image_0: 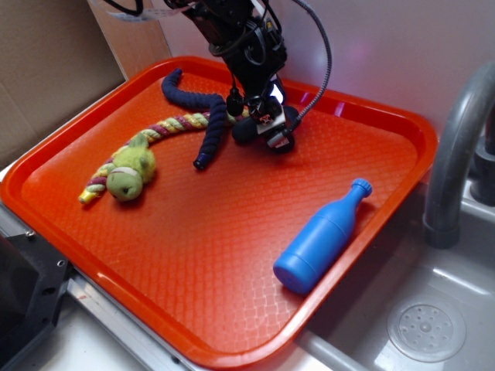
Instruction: Grab the plastic pickle.
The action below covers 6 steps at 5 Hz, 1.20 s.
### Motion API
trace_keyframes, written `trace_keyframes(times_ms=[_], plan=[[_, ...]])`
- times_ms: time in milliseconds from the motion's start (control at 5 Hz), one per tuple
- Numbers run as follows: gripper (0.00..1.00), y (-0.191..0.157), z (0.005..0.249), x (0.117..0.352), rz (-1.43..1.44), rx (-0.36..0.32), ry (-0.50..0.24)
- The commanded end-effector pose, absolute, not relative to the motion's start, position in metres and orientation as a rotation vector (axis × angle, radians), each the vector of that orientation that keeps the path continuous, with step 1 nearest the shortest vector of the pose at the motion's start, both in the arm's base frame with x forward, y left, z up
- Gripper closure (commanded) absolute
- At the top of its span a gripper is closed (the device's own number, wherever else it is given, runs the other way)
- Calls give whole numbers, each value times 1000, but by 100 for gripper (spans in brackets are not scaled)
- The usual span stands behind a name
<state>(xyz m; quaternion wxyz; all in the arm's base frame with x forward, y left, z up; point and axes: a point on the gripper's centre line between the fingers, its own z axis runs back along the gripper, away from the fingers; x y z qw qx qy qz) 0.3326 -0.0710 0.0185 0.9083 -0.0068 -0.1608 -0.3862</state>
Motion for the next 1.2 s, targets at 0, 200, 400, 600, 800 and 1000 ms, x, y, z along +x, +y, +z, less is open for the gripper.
trace_keyframes(times_ms=[0, 200, 400, 600, 800, 1000], plan=[[100, -100, 21, 289, -712, -72, -169], [100, -101, 28, 274, -556, -86, -135], [100, -103, 40, 261, -436, -40, -137], [100, -78, 80, 243, -184, -100, -186], [100, -41, 112, 231, 56, 29, -246], [100, -19, 141, 206, 307, 35, -357]])
